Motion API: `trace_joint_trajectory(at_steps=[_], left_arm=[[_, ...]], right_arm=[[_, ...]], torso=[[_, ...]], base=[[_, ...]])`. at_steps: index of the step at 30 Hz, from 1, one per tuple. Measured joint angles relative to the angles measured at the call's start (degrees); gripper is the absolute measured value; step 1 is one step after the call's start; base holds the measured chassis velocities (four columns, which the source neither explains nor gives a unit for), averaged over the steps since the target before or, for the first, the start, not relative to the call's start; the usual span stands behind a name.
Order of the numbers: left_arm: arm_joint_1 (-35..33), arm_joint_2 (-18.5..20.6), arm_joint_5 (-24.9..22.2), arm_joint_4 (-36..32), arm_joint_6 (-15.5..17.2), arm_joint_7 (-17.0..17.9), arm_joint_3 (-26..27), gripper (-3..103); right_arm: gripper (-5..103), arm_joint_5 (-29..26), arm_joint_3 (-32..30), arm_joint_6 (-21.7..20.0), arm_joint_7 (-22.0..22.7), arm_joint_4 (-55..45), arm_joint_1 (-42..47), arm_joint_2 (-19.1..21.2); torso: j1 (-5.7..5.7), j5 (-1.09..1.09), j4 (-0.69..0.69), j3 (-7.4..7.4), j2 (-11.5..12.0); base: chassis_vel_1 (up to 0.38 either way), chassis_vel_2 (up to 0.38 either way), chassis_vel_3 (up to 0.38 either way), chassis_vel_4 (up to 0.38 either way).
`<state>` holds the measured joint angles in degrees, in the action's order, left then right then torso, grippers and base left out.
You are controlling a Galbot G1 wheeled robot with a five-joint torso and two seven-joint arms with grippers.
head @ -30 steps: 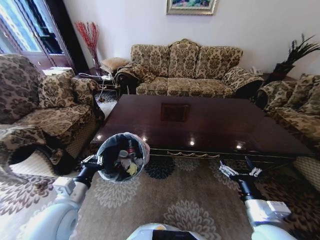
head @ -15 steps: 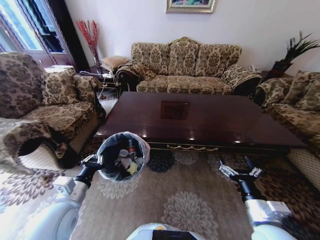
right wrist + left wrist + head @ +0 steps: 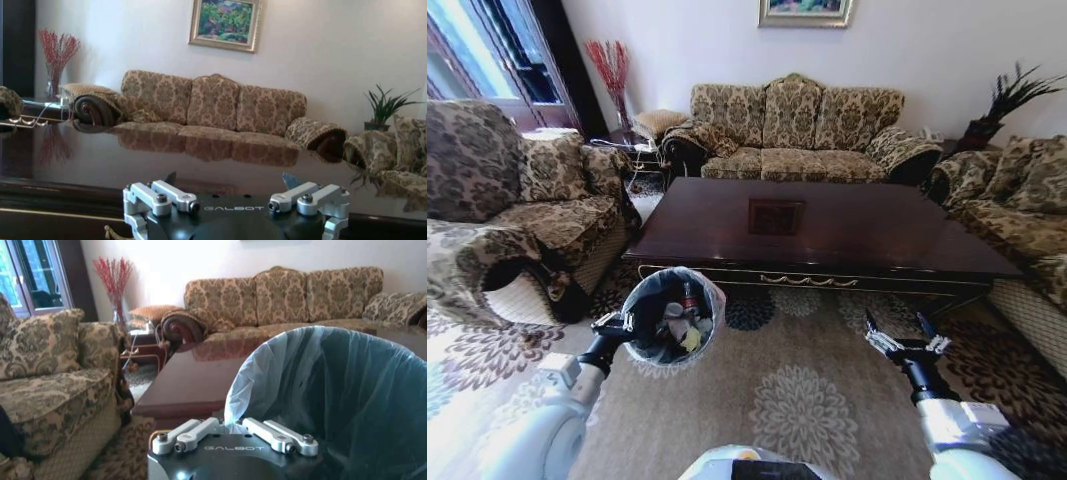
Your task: Move to the front of the table and place the trash on the table into the trash bin.
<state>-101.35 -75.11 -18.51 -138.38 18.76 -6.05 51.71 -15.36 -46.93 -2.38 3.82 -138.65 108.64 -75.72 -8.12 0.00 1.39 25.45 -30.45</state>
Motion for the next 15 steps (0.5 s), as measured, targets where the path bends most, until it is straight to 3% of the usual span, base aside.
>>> trace_joint_trajectory(at_steps=[6, 15], left_arm=[[0.1, 0.5, 0.8, 3.0, 0.8, -1.5, -0.3, 0], [2.4, 2.9, 1.2, 13.4, 2.5, -1.8, -2.0, 0]], right_arm=[[100, 0.0, 0.0, 0.0, 0.0, 0.0, 0.0, 0.0], [100, 0.0, 0.0, 0.0, 0.0, 0.0, 0.0, 0.0]], torso=[[0.71, 0.01, -0.01, -0.87, 1.5], [1.52, 0.0, -0.01, -2.37, 3.8]], base=[[0.0, 0.0, 0.0, 0.0], [0.0, 0.0, 0.0, 0.0]])
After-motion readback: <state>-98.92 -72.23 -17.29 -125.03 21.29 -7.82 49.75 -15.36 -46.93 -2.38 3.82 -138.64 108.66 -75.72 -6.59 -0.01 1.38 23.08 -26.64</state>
